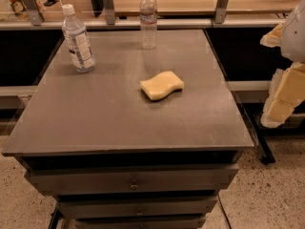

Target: Move sponge near blue plastic bottle

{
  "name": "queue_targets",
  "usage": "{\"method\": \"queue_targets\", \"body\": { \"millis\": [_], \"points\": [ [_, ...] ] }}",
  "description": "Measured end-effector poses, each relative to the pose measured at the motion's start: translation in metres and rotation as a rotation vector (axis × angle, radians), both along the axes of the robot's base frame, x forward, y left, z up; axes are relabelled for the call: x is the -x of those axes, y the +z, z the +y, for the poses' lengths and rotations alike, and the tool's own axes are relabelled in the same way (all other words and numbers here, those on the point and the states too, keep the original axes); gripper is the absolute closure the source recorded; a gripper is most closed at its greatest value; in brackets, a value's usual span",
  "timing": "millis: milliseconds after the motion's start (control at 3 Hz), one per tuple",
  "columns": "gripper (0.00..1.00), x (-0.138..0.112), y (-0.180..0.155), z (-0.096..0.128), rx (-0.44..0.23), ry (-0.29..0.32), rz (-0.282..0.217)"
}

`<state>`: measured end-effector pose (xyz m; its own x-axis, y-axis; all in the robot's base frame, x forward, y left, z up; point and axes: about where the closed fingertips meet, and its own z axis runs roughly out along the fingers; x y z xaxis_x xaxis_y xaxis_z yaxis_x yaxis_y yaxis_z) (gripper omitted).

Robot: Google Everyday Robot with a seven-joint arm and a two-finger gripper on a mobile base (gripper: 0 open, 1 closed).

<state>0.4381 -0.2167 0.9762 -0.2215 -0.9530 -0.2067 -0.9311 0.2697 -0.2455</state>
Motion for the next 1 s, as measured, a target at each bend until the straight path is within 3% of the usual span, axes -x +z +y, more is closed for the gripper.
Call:
{"method": "queue_targets", "body": {
  "millis": [333, 667, 1000],
  "points": [
    [0.0, 0.0, 0.0, 0.0, 0.0, 0.0, 0.0],
    [0.0, -0.0032, 0.0005, 0.0033, 0.016, 0.068, -0.037],
    [0.0, -0.0078, -0.0009, 0.0062, 0.026, 0.221, -0.079]
  ]
}}
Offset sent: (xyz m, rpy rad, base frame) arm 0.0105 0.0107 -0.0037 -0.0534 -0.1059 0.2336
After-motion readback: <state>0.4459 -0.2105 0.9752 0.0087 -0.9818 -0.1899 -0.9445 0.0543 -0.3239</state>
